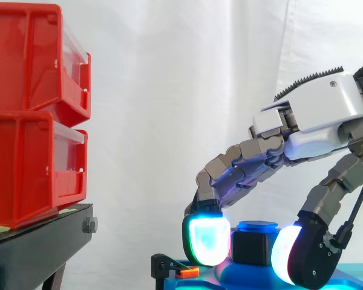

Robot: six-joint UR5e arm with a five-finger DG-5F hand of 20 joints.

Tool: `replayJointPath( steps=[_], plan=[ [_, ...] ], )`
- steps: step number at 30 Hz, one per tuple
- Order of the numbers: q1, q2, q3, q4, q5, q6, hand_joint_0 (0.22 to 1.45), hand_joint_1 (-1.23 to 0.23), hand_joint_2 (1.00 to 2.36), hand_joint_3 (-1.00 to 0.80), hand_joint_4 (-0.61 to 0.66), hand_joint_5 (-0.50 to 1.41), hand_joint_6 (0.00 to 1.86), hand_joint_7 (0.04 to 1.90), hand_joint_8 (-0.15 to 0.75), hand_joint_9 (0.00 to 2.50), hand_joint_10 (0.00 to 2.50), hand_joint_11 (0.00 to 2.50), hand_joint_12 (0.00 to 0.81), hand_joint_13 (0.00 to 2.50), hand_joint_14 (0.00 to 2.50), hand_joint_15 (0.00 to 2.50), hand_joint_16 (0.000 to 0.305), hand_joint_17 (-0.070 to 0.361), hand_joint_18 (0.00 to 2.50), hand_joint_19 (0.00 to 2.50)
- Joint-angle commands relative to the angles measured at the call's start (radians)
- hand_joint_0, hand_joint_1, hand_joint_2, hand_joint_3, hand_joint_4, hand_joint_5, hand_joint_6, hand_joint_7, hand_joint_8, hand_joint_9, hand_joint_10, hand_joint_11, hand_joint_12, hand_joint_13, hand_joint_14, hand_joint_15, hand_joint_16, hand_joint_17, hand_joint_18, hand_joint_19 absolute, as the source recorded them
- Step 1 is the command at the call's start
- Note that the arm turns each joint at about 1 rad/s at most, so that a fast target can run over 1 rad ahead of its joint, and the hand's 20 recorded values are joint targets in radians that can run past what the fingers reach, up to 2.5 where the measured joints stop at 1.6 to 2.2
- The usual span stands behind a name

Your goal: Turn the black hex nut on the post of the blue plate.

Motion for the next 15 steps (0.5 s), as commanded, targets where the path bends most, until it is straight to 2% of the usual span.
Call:
replayJointPath(
  steps=[1,15],
  plan=[
    [-0.002,0.000,-0.001,0.000,0.000,-0.004,0.63,-0.80,1.01,-0.42,0.23,-0.18,0.50,1.17,0.274,0.34,0.00,0.00,0.399,0.34,0.00,0.00,0.056,0.125,0.34,0.08],
    [-0.004,0.000,-0.001,0.000,-0.003,-0.006,0.63,-0.80,1.01,-0.42,0.23,-0.18,0.50,1.18,0.276,0.35,0.00,0.00,0.401,0.34,0.00,0.00,0.056,0.125,0.34,0.09]
  ],
)
